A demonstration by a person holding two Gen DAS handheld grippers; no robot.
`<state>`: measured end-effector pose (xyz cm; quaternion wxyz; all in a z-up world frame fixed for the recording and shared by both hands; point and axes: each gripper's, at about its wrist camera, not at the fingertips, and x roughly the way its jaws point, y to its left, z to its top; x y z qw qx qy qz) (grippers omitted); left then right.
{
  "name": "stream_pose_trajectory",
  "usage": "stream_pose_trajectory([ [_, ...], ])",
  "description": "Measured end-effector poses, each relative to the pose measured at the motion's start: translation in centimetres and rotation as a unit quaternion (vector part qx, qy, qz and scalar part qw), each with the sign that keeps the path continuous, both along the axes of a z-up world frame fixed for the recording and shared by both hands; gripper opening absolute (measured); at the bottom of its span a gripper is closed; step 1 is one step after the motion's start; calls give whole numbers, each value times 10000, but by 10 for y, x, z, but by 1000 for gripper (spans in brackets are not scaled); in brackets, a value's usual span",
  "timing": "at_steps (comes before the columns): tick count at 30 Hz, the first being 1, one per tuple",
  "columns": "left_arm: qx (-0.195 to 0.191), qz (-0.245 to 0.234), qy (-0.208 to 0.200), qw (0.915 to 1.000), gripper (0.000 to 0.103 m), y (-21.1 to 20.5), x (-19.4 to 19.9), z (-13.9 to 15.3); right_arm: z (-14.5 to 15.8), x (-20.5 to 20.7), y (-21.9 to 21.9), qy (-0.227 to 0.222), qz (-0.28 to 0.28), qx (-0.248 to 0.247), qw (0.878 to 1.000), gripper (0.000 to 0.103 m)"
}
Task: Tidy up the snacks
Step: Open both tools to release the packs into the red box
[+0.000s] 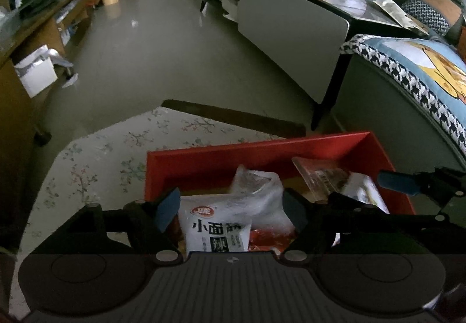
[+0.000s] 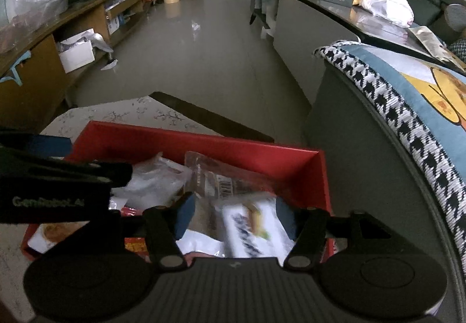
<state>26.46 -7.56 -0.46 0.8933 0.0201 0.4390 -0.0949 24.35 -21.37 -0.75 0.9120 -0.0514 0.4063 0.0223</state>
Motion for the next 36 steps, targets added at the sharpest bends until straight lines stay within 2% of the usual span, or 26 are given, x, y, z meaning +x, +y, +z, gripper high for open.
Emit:
stream_pose_trajectory([
  [10,-10,206,-155,9997,90,16,-23,24,28,-26,-2,-96,-81,11,9999,77],
  [17,-30,250,-188,9995,93,25,-48,30,47,-53,2,-196,-113,-45,9997,79],
  [20,-31,248,-236,9994,95,29,-58,34,52,-64,3,-245,-152,-34,9996,84],
  [36,-170,26,-465,9988,103,37,-111,50,69,-126,12,-446,-242,-31,9987,88],
])
